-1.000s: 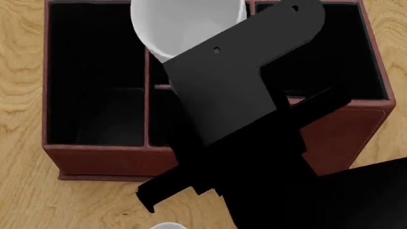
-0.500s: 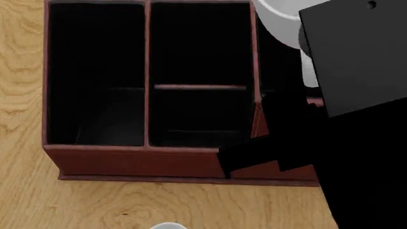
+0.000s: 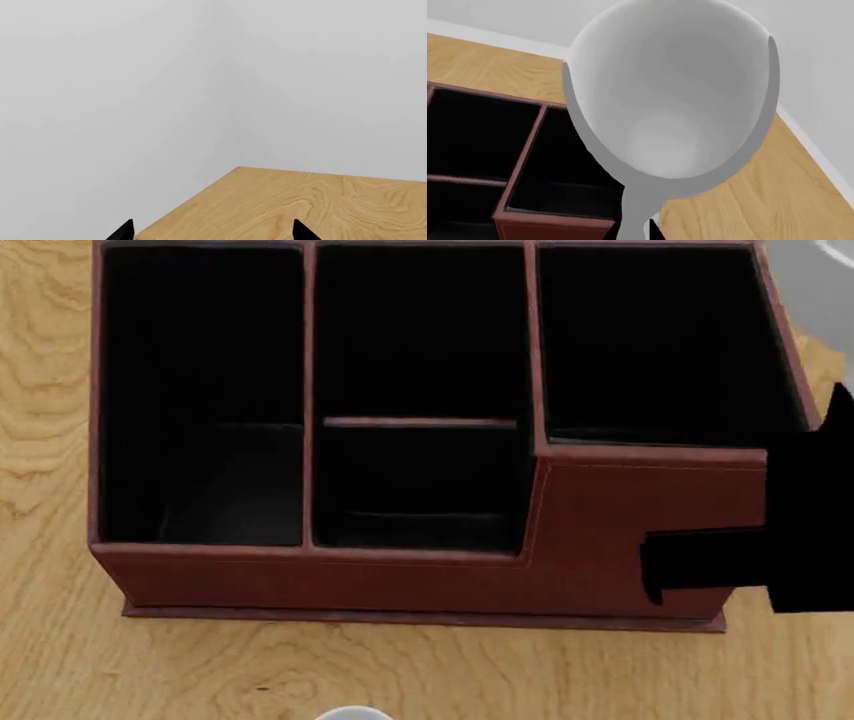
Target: Pick up the white mug and place it to the right of the caddy.
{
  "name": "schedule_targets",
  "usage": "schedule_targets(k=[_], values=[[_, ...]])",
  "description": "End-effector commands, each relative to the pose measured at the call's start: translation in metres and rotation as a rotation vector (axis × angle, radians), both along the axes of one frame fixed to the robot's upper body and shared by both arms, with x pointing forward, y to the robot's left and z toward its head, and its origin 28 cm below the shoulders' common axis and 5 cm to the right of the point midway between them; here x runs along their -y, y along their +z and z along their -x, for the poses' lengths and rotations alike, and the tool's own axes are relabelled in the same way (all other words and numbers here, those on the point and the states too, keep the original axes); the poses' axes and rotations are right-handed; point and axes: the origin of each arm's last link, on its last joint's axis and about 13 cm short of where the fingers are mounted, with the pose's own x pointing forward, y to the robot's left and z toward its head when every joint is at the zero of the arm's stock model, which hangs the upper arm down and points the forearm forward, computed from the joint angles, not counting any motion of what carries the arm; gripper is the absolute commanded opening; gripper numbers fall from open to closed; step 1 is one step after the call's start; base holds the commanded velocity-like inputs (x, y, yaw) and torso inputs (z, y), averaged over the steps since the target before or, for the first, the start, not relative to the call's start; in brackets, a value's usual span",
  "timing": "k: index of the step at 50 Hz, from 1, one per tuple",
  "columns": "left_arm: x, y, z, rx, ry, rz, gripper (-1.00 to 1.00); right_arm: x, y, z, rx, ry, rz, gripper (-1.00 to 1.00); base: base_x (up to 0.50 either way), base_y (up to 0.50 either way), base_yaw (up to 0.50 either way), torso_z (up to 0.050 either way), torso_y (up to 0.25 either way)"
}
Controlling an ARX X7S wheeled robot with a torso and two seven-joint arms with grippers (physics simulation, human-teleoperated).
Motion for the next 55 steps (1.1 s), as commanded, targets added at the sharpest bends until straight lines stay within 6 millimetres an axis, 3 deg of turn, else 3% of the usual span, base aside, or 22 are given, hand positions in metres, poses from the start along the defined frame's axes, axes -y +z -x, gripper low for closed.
schedule_targets(k=[1,18,55], values=[[0.0,-0.001,-0.003,-0.004,-0.004,-0.002,1.0,0.017,-0.003,0.008,0.027,-0.098,-0.035,-1.0,0.0,0.0,0.0,0.0,0.0],[0.002,-0.001,-0.006,-0.01,-0.011,-0.007,1.0,0.039,-0.022,0.011,-0.008,-0.217,-0.116,-1.0,0.0,0.0,0.0,0.0,0.0],[0.004,-0.003,-0.01,-0.028,-0.014,-0.018,1.0,0.054,-0.075,-0.026,-0.121,-0.266,-0.291,-1.0,0.0,0.0,0.0,0.0,0.001]])
